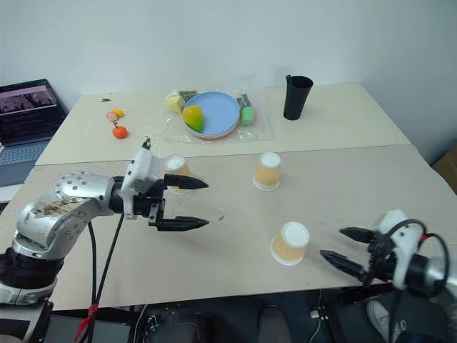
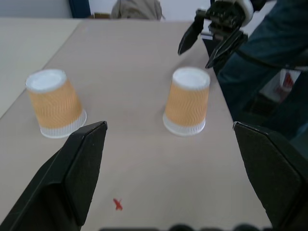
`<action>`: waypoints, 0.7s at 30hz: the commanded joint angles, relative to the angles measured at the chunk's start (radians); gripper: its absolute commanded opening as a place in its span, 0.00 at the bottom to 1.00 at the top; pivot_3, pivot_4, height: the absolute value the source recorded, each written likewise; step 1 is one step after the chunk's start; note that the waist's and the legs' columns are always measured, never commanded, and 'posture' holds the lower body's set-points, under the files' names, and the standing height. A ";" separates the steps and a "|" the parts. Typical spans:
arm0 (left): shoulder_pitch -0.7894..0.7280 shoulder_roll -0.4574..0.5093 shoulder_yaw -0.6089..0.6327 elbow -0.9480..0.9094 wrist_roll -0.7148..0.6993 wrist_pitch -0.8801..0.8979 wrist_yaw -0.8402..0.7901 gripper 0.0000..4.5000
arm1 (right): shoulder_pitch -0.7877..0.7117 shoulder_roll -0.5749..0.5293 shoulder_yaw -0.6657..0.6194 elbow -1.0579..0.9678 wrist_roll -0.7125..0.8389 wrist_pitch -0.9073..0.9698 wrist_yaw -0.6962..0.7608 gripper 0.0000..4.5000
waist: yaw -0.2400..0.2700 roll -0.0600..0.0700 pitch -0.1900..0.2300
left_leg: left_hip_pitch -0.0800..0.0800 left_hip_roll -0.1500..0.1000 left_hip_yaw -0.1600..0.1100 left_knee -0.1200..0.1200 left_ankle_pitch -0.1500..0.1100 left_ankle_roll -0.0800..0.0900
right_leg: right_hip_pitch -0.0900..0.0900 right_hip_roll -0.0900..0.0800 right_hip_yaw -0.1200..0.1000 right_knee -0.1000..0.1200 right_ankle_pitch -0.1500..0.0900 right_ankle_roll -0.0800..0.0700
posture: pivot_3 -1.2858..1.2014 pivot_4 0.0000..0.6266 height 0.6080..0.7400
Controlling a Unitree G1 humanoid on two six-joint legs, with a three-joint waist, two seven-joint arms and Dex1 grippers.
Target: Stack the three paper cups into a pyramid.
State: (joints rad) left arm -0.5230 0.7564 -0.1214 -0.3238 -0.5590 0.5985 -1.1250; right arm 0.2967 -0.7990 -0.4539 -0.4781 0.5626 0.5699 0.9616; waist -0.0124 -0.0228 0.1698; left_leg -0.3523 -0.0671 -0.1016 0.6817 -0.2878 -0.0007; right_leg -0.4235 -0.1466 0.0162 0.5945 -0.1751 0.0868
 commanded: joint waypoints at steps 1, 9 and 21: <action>-0.018 -0.001 0.011 0.014 0.032 -0.056 -0.006 1.00 | -0.011 0.032 0.028 -0.073 -0.010 -0.029 -0.057 0.98 | 0.001 0.000 0.000 | 0.000 0.000 0.000 0.000 0.000 0.000 | 0.000 0.000 0.000 0.000 0.000 0.000 | 0.52 0.24 0.85; -0.042 -0.067 0.085 -0.010 -0.079 0.021 0.039 1.00 | -0.041 0.070 0.060 -0.087 0.017 -0.014 -0.110 0.98 | 0.007 0.000 0.000 | 0.000 0.000 -0.001 0.001 0.000 0.000 | -0.001 0.000 0.000 0.000 0.000 -0.001 | 0.52 0.24 0.85; -0.071 -0.084 0.112 0.052 -0.116 0.063 0.066 1.00 | -0.089 0.063 0.132 -0.115 0.126 0.072 -0.112 0.98 | 0.001 0.000 0.000 | 0.000 -0.001 -0.001 0.001 0.000 0.000 | 0.000 0.000 -0.001 0.000 0.000 -0.001 | 0.52 0.24 0.85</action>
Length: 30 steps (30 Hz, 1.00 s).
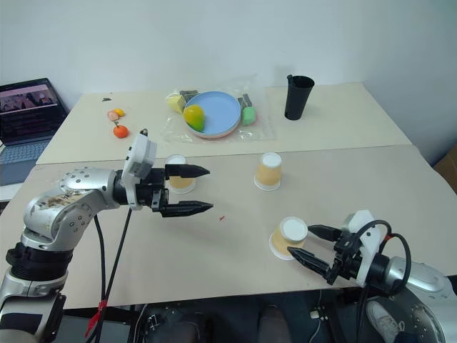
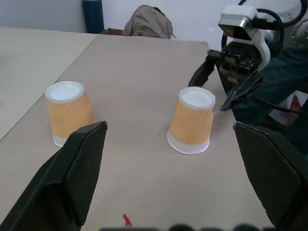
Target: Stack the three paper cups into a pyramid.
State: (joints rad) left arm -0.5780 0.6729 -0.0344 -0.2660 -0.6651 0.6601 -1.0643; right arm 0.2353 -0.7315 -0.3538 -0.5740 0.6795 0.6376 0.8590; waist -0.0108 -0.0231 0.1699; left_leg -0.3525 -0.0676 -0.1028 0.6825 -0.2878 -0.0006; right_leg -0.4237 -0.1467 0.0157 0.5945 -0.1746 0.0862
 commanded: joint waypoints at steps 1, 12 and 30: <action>-0.012 0.001 0.022 -0.005 -0.006 -0.001 0.006 1.00 | -0.035 -0.004 0.049 -0.013 -0.001 -0.002 -0.009 0.98 | -0.002 0.000 0.000 | 0.000 0.000 0.000 0.000 0.000 0.000 | 0.000 0.000 0.000 0.000 0.000 0.000 | 0.52 0.24 0.85; 0.083 0.064 0.053 -0.078 -0.047 0.053 -0.003 1.00 | -0.158 0.019 0.143 0.106 -0.074 -0.059 -0.028 0.98 | -0.001 0.000 0.000 | 0.000 0.000 0.000 0.000 0.000 0.000 | -0.001 0.000 0.000 0.000 0.000 0.000 | 0.52 0.24 0.85; 0.309 0.172 0.269 0.022 -0.100 0.142 0.065 1.00 | -0.488 0.059 0.301 0.299 -0.117 -0.080 0.053 0.63 | -0.010 0.000 0.001 | 0.001 0.001 0.000 0.000 0.000 0.000 | -0.002 0.002 0.000 0.001 0.002 -0.004 | 0.52 0.24 0.85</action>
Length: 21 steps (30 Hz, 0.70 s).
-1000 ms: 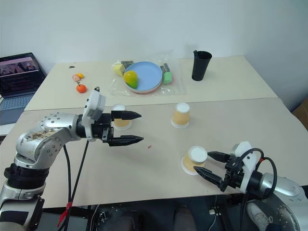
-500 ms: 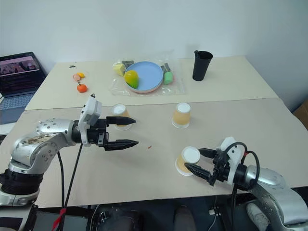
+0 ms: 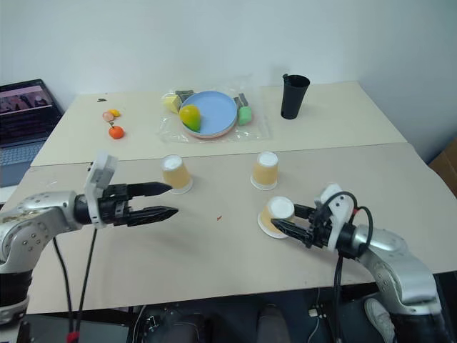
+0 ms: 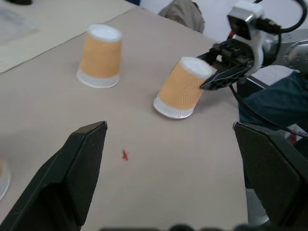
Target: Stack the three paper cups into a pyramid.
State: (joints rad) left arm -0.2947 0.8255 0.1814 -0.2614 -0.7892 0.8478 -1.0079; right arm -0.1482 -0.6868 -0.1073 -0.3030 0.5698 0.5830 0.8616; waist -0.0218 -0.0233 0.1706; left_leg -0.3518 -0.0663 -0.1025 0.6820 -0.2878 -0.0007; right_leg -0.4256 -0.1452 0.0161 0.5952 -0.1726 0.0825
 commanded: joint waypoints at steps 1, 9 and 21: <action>0.035 0.020 0.063 0.024 0.031 -0.054 0.010 1.00 | -0.135 0.020 0.075 0.044 -0.009 -0.025 0.065 0.63 | 0.001 0.000 0.000 | 0.000 0.000 0.000 0.000 0.000 0.000 | 0.000 0.000 0.000 0.000 0.001 -0.001 | 0.52 0.24 0.85; 0.115 0.002 0.183 -0.022 0.023 -0.083 0.083 1.00 | -0.401 0.142 0.288 0.244 -0.100 -0.084 0.197 0.63 | 0.002 0.000 0.000 | -0.001 0.000 -0.001 0.000 0.000 -0.001 | -0.003 0.000 -0.001 0.000 0.004 -0.006 | 0.52 0.24 0.85; 0.231 -0.006 0.275 -0.176 -0.027 -0.080 0.142 1.00 | -0.597 0.345 0.385 0.537 -0.219 -0.221 0.286 0.63 | 0.001 0.000 0.000 | -0.006 0.001 -0.001 -0.002 0.002 -0.005 | -0.012 0.000 0.000 0.001 0.006 -0.010 | 0.52 0.24 0.85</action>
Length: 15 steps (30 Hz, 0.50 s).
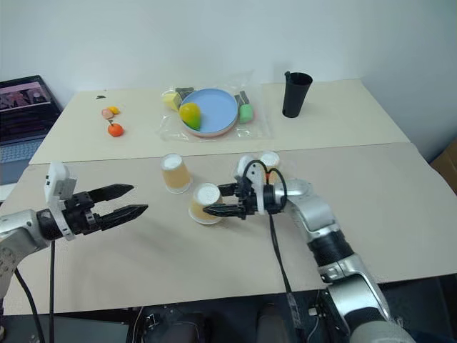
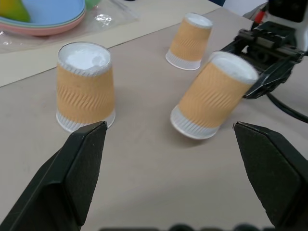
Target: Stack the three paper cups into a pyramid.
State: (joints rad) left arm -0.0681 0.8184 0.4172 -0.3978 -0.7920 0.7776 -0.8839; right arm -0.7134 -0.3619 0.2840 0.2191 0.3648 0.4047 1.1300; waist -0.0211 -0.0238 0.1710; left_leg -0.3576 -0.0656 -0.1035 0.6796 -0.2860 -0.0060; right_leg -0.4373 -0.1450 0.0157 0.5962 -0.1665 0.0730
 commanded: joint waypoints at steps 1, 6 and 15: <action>0.004 -0.001 0.039 -0.041 -0.028 -0.010 0.023 1.00 | -0.033 0.033 -0.004 0.026 -0.021 -0.051 0.015 0.63 | 0.000 0.000 0.000 | 0.000 0.000 0.000 0.000 0.000 0.000 | 0.000 0.000 0.000 0.000 0.000 0.000 | 0.52 0.24 0.85; -0.017 -0.005 0.007 -0.035 -0.029 -0.022 0.035 1.00 | -0.029 0.084 0.004 0.095 -0.085 -0.122 -0.028 0.63 | -0.005 0.000 0.000 | 0.000 0.000 0.000 0.000 0.000 -0.001 | -0.001 0.001 0.000 0.001 0.001 -0.001 | 0.52 0.24 0.85; -0.098 -0.029 -0.078 0.035 0.017 -0.070 0.035 1.00 | -0.009 0.061 -0.115 0.012 0.000 -0.008 -0.057 0.99 | -0.012 0.000 0.000 | 0.000 0.000 0.000 0.000 0.001 -0.001 | -0.001 0.001 0.000 0.001 0.001 -0.001 | 0.52 0.24 0.85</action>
State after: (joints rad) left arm -0.1358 0.7902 0.3422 -0.3781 -0.7856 0.7391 -0.8442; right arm -0.7225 -0.2803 0.2347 0.3395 0.2852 0.3328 1.0566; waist -0.0334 -0.0238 0.1710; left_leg -0.3581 -0.0654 -0.1035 0.6796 -0.2853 -0.0074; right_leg -0.4386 -0.1441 0.0157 0.5973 -0.1656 0.0715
